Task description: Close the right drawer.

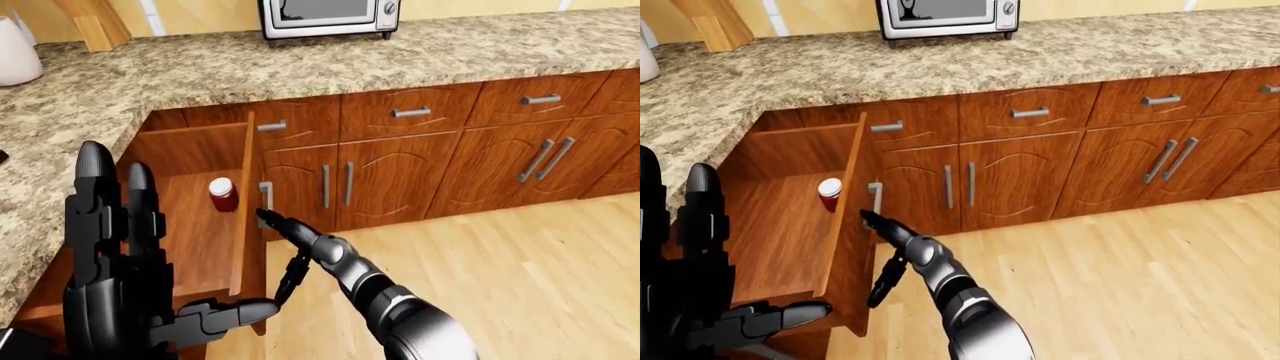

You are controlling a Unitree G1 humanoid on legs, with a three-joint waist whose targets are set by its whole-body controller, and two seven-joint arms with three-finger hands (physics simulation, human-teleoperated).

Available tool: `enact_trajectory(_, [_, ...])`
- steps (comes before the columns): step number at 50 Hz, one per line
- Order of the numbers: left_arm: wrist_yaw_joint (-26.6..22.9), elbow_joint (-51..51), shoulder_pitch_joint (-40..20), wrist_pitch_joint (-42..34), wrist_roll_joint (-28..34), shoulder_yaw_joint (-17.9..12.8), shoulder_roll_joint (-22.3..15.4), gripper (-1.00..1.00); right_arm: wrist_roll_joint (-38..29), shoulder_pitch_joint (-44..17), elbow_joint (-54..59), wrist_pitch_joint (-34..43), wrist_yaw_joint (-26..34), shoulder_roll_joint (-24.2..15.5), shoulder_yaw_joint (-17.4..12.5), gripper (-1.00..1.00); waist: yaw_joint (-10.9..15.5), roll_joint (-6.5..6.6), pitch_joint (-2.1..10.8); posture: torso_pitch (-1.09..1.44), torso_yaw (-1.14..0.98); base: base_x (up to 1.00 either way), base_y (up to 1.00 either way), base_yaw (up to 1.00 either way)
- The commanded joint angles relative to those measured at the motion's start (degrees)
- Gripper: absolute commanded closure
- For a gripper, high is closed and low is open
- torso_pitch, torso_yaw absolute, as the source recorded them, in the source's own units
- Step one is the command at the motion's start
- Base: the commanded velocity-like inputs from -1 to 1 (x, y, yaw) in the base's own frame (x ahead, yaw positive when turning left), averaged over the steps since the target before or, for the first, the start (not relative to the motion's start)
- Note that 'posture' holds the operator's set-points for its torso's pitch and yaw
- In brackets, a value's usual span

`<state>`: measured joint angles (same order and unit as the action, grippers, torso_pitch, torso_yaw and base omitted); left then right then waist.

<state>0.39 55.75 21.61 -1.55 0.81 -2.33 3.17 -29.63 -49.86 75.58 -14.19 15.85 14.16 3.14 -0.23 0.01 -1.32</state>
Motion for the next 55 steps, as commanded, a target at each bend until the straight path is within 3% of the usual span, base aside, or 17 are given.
enact_trajectory(1, [0.03,1.99,-0.28,1.48,-0.04,0.03,-0.08,-1.0,-0.19,-2.13,-1.68,-2.65,3.21,1.4,0.81,-1.0,0.49,0.35,0.87,0.0,0.0,0.0,0.0,0.0])
enact_trajectory(8, [0.13,1.78,-0.32,1.61,0.15,0.18,-0.09,-1.0,4.59,-5.17,-5.31,-1.57,3.02,-1.92,-0.56,-1.0,0.64,0.18,0.55,0.0,0.0,0.0,0.0,0.0])
enact_trajectory(12, [0.16,1.72,-0.44,1.56,0.09,0.06,-0.14,-1.0,8.67,-3.55,-15.49,2.28,3.77,-5.94,-1.53,-1.0,1.0,-0.1,0.3,0.0,0.0,0.0,0.0,0.0])
enact_trajectory(17, [0.37,1.43,-0.04,2.13,0.73,0.87,-0.24,-1.0,12.2,7.64,-50.96,20.36,7.0,-11.58,-0.99,-1.0,2.01,-0.83,0.04,0.0,0.0,0.0,0.0,0.0])
enact_trajectory(21, [0.58,0.97,0.07,2.48,0.89,1.23,-0.46,-1.0,14.01,16.03,-74.17,31.52,7.99,-15.47,-2.51,-1.0,2.15,-1.14,0.15,0.0,0.0,0.0,0.0,0.0])
enact_trajectory(26, [0.84,0.88,0.35,2.77,1.16,1.64,-0.7,-1.0,15.24,26.38,-92.68,38.08,7.17,-17.64,-3.15,-1.0,1.98,-1.46,0.69,0.0,0.0,0.0,0.0,0.0])
enact_trajectory(29, [0.99,0.8,0.52,2.94,1.43,2.06,-0.84,-1.0,16.34,34.87,-105.28,40.25,5.0,-17.94,-5.15,-1.0,1.86,-1.46,0.8,0.0,0.0,0.0,0.0,0.0])
enact_trajectory(34, [1.26,0.52,0.5,3.12,1.81,2.53,-1.07,-1.0,20.36,45.57,-115.79,37.5,1.18,-17.59,-9.49,-1.0,1.81,-1.21,0.48,0.0,0.0,0.0,0.0,0.0])
enact_trajectory(37, [1.25,0.42,0.41,3.13,1.75,2.51,-1.16,-1.0,25.03,53.1,-116.17,26.66,-2.83,-15.51,-13.54,-1.0,1.66,-1.1,0.4,0.0,0.0,0.0,0.0,0.0])
enact_trajectory(39, [1.22,0.2,0.32,3.16,1.59,2.39,-1.2,-1.0,26.82,55.02,-115.06,21.27,-5.11,-14.96,-15.1,-1.0,1.46,-1.07,0.51,0.0,0.0,0.0,0.0,0.0])
enact_trajectory(44, [1.17,0.03,0.29,3.2,1.76,2.53,-1.26,-1.0,29.66,56.75,-114.35,11.23,-11.28,-13.91,-17.62,-1.0,1.02,-0.88,0.7,0.0,0.0,0.0,0.0,0.0])
enact_trajectory(52, [1.35,-0.29,-0.08,2.91,2.05,2.78,-1.53,-1.0,32.11,57.37,-112.55,8.37,-16.08,-13.99,-19.56,-1.0,0.79,-0.88,0.85,0.0,0.0,0.0,0.0,0.0])
enact_trajectory(55, [1.47,0.21,0.01,2.67,3.0,3.83,-1.56,-1.0,32.31,57.26,-111.53,8.33,-16.28,-14.1,-18.77,-1.0,0.84,-0.94,0.86,0.0,0.0,0.0,0.0,0.0])
